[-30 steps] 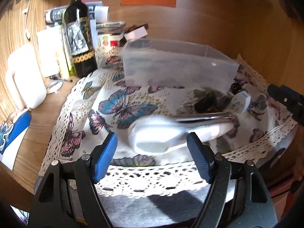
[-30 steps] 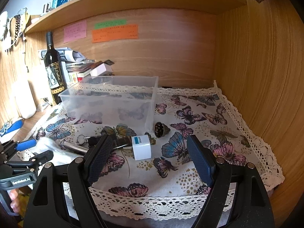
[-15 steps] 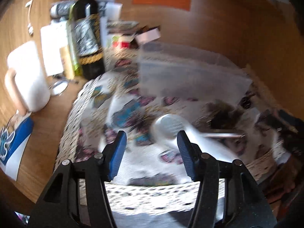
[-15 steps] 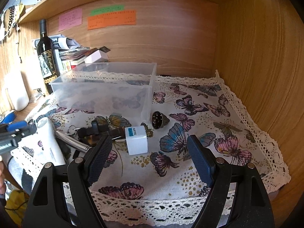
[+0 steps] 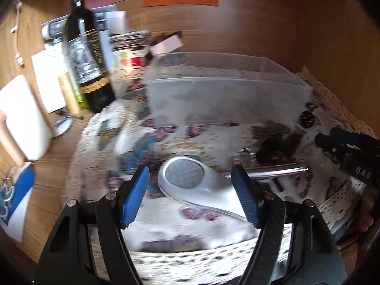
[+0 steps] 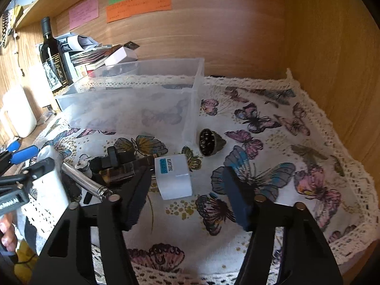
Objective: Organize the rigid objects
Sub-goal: 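Grasp the white handheld massager with the left tool while the right tool grasps the white plug adapter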
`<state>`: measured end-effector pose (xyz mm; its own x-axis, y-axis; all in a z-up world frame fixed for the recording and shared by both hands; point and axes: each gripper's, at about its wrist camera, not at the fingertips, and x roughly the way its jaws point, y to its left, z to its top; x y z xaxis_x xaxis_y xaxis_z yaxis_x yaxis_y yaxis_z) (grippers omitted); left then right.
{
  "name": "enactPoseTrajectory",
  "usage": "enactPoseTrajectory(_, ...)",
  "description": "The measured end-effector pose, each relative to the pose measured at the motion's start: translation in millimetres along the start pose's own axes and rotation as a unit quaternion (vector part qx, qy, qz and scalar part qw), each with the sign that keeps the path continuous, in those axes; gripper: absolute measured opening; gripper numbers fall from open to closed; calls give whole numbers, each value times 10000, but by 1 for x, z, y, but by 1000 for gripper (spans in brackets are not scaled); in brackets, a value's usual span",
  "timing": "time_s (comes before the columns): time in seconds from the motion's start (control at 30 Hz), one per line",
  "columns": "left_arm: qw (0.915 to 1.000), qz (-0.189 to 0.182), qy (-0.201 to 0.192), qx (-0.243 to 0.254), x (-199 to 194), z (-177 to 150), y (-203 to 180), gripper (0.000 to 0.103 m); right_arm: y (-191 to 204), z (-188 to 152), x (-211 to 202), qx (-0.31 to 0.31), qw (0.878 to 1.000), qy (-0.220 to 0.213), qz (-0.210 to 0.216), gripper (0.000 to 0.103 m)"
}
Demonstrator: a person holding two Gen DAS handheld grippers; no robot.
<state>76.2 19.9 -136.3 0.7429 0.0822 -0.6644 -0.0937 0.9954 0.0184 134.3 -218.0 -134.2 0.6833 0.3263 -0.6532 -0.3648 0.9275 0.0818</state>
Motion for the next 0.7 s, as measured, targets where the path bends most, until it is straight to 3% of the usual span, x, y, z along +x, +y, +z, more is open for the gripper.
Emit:
enactPoseTrajectory(0.1, 9998, 215, 38, 43, 0, -2, 17, 70, 1, 2, 7, -67, 9999, 120, 64, 45)
enactPoseTrajectory(0.3, 9983, -39, 406, -421, -1, -2, 38, 69, 2, 4, 10, -161, 9997, 156, 78, 42)
enactPoseTrajectory(0.4, 9968, -65, 364, -709, -14, -2, 40, 72, 2, 3, 10, -183, 9997, 151, 79, 42)
enactPoseTrajectory(0.47, 9965, 22, 315, -780, -21, -4, 37, 80, 2, 3, 9, -196, 9997, 125, 94, 42)
enactPoseTrajectory(0.63, 9934, 93, 635, -950, -11, -10, 24, 82, -1, -2, 2, -187, 9997, 8, 143, 42)
enactPoseTrajectory(0.7, 9900, -45, 744, -1198, -3, -13, 22, 84, -3, -4, -5, -182, 9997, -64, 174, 42)
